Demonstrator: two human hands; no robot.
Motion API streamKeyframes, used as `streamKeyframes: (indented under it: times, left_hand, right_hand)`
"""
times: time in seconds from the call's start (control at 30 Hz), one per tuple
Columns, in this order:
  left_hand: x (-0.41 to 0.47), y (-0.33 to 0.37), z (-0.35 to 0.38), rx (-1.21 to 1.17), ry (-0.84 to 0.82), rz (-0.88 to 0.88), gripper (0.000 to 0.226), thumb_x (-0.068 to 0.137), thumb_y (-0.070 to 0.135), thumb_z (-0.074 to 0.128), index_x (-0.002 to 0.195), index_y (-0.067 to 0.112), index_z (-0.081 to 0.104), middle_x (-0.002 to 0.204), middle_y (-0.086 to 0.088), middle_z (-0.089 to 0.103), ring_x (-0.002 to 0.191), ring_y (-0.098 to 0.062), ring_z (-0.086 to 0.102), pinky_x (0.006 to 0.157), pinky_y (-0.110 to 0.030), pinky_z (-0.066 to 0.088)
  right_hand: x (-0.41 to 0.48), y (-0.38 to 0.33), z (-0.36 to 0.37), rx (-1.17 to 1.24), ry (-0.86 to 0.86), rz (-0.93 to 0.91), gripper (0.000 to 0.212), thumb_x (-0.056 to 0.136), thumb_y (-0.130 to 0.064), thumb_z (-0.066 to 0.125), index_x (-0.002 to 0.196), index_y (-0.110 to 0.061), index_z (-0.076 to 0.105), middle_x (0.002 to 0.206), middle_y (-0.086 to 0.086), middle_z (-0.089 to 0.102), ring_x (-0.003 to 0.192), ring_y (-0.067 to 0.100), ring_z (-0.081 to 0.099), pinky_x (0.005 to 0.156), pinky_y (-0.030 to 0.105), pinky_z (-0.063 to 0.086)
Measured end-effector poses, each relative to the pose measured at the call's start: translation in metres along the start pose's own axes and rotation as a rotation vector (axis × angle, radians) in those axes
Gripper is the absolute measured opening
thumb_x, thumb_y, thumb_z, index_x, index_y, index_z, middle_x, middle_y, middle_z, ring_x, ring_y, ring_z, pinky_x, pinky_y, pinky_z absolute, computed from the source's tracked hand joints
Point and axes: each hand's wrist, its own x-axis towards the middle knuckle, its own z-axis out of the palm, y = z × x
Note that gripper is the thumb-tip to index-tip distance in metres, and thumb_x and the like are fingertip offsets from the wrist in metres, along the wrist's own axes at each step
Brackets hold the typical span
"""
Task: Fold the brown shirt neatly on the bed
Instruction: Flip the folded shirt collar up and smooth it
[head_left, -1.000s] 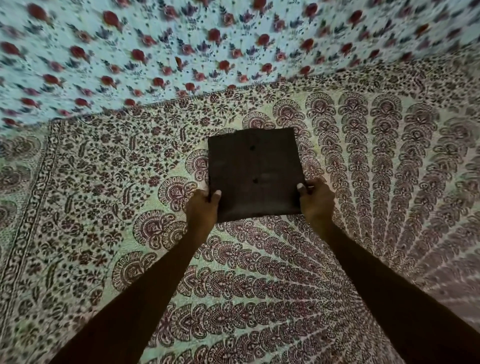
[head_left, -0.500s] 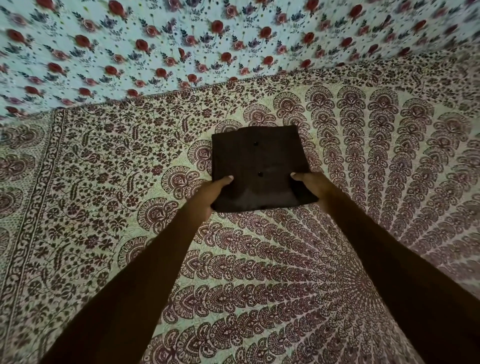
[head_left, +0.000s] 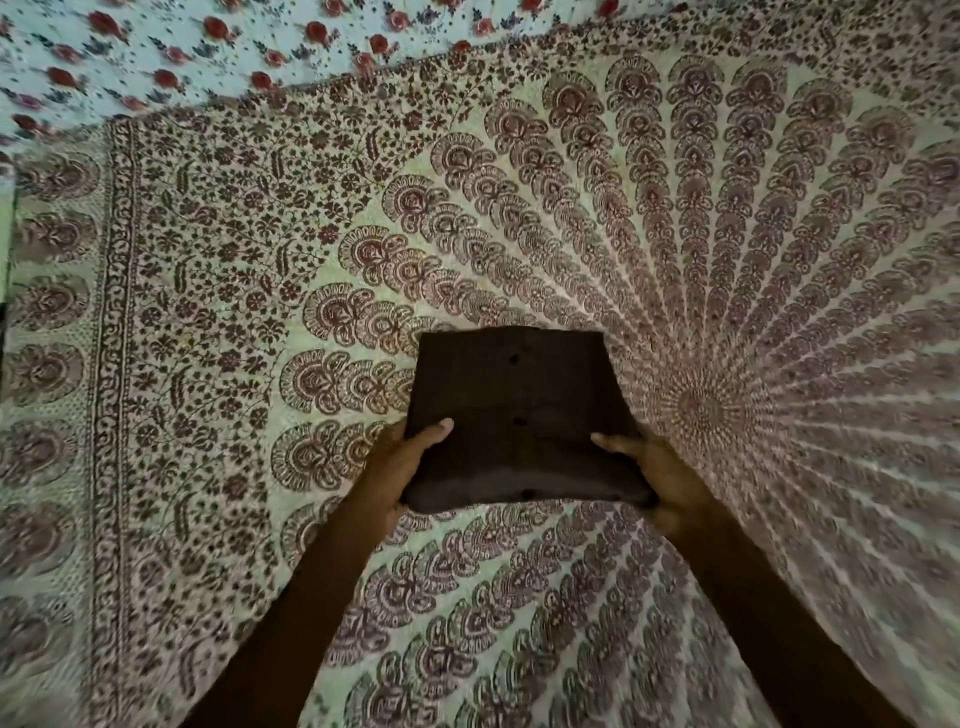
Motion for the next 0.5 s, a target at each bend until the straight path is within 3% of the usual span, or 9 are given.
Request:
streamKeyframes:
  times: [0.07, 0.17, 0.23, 0.3, 0.37, 0.43, 0.5]
  left_hand:
    - [-0.032, -0.013, -0.006, -0.012, -0.011, 0.0, 0.035, 0.087, 0.025, 0.068, 0.121, 0.018, 0.064, 0.112, -0.008, 0.072, 0.101, -0.03, 0.07, 0.08, -0.041, 0.058]
    - [-0.074, -0.036, -0.01, -0.027, -0.068, -0.057, 0.033, 0.089, 0.024, 0.065, 0.122, 0.019, 0.063, 0.112, -0.007, 0.073, 0.099, -0.027, 0.071, 0.082, -0.039, 0.059]
    - [-0.088, -0.053, -0.008, 0.057, -0.12, -0.106, 0.03, 0.09, 0.026, 0.063, 0.119, 0.019, 0.064, 0.111, -0.004, 0.073, 0.098, -0.022, 0.071, 0.084, -0.036, 0.058]
    - [-0.095, -0.071, -0.006, 0.196, -0.179, -0.162, 0.033, 0.091, 0.029, 0.063, 0.119, 0.014, 0.061, 0.114, -0.004, 0.07, 0.1, -0.021, 0.068, 0.091, -0.037, 0.053]
    - [-0.099, -0.084, -0.001, 0.31, -0.228, -0.155, 0.027, 0.09, 0.02, 0.064, 0.115, 0.013, 0.056, 0.11, -0.002, 0.064, 0.092, -0.016, 0.063, 0.082, -0.032, 0.052]
    - [-0.095, -0.088, 0.004, 0.369, -0.23, -0.073, 0.03, 0.091, 0.01, 0.061, 0.12, 0.01, 0.056, 0.112, 0.001, 0.06, 0.087, -0.011, 0.06, 0.065, -0.021, 0.054]
    - [-0.09, -0.085, 0.008, 0.259, -0.217, -0.038, 0.032, 0.095, 0.014, 0.055, 0.126, 0.008, 0.055, 0.116, -0.003, 0.062, 0.091, -0.016, 0.062, 0.066, -0.02, 0.054]
  right_hand:
    - [-0.029, 0.02, -0.003, 0.045, -0.003, 0.002, 0.059, 0.076, -0.011, 0.072, 0.131, -0.017, 0.054, 0.12, 0.011, 0.068, 0.107, 0.034, 0.066, 0.09, 0.048, 0.054]
    - [-0.077, 0.034, -0.005, 0.102, -0.002, -0.038, 0.051, 0.083, -0.003, 0.063, 0.131, -0.018, 0.055, 0.119, 0.01, 0.069, 0.102, 0.032, 0.068, 0.073, 0.039, 0.059]
    - [-0.107, 0.031, -0.003, 0.129, 0.022, -0.099, 0.048, 0.086, 0.003, 0.058, 0.129, -0.017, 0.054, 0.116, 0.009, 0.069, 0.095, 0.028, 0.07, 0.063, 0.035, 0.06]
    - [-0.137, 0.024, 0.004, 0.03, 0.072, -0.201, 0.049, 0.087, 0.005, 0.057, 0.13, -0.017, 0.051, 0.115, 0.005, 0.068, 0.094, 0.022, 0.069, 0.064, 0.033, 0.06]
    - [-0.161, 0.02, 0.013, -0.258, 0.117, -0.376, 0.046, 0.09, 0.004, 0.056, 0.13, -0.016, 0.047, 0.114, 0.0, 0.066, 0.099, 0.017, 0.067, 0.07, 0.028, 0.059]
    - [-0.175, 0.02, 0.026, -0.711, 0.169, -0.556, 0.046, 0.09, 0.0, 0.057, 0.131, -0.016, 0.044, 0.11, -0.001, 0.065, 0.094, 0.019, 0.066, 0.073, 0.028, 0.057]
    - [-0.176, 0.034, 0.04, -1.134, 0.26, -0.621, 0.051, 0.089, -0.007, 0.06, 0.135, -0.013, 0.038, 0.104, 0.002, 0.063, 0.081, 0.024, 0.065, 0.064, 0.026, 0.053]
